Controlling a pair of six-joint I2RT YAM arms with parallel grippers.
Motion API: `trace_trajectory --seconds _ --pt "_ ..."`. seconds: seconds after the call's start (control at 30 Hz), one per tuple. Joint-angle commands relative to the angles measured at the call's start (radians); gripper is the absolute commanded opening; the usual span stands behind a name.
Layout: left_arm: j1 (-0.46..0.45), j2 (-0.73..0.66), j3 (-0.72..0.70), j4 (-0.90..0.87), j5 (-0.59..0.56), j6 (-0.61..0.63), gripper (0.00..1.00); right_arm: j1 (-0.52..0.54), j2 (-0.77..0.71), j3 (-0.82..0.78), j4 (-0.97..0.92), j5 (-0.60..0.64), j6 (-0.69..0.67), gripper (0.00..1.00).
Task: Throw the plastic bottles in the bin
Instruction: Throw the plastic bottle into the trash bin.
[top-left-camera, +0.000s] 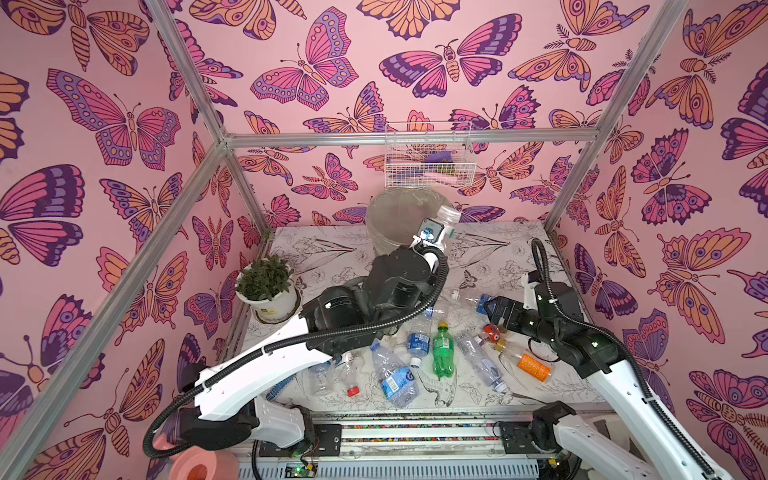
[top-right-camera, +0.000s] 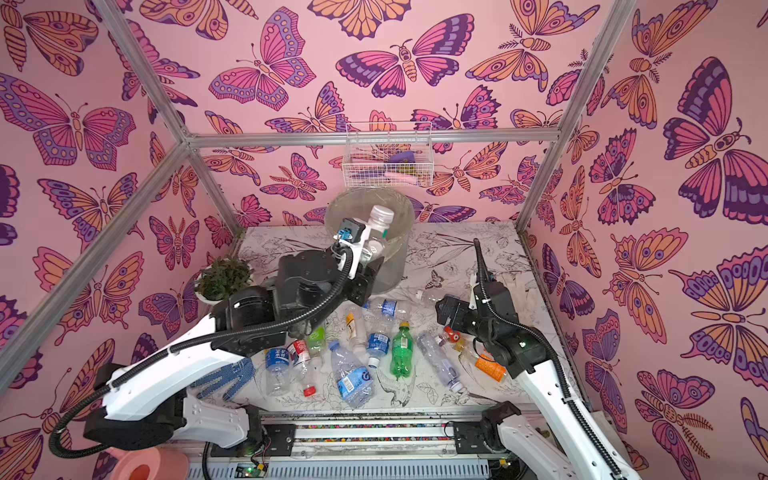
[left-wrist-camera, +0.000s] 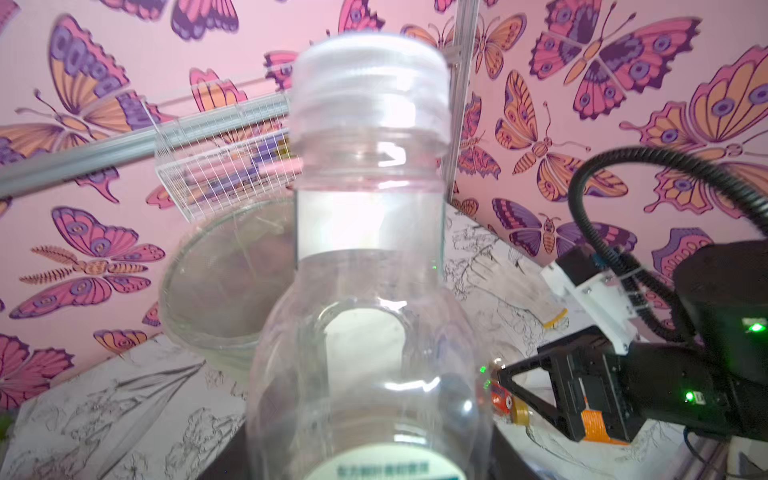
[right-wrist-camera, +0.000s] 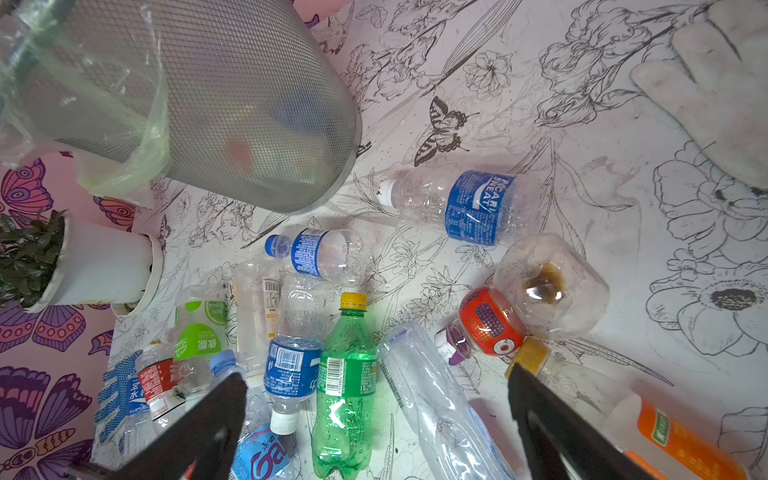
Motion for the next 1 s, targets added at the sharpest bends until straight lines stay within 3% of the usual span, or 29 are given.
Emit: trace_trajectory --seconds 0.0,0.37,0.57,0.73,0.97 --pt "0.004 -0.057 -0.007 0.138 0.003 0.146 0.12 -0.008 0.0 -0.014 0.022 -0.02 0.014 0.99" --pt "0.004 -0.276 -0.227 0.512 0.078 0.317 0.05 -0.009 -0.004 -0.028 0.028 -0.024 0.02 0.99" --pt "0.018 -0.296 -0.274 0.601 0.062 0.375 0.0 -0.008 0.003 -0.037 0.039 -0.034 0.027 0.99" --pt "0.087 -0.255 -0.249 0.568 0.111 0.34 0.0 -0.009 0.0 -0.037 0.041 -0.043 0.036 1.0" --pt "0.257 -0.17 -0.201 0.507 0.26 0.198 0.0 -0.009 -0.012 -0.037 0.029 -0.041 0.034 1.0"
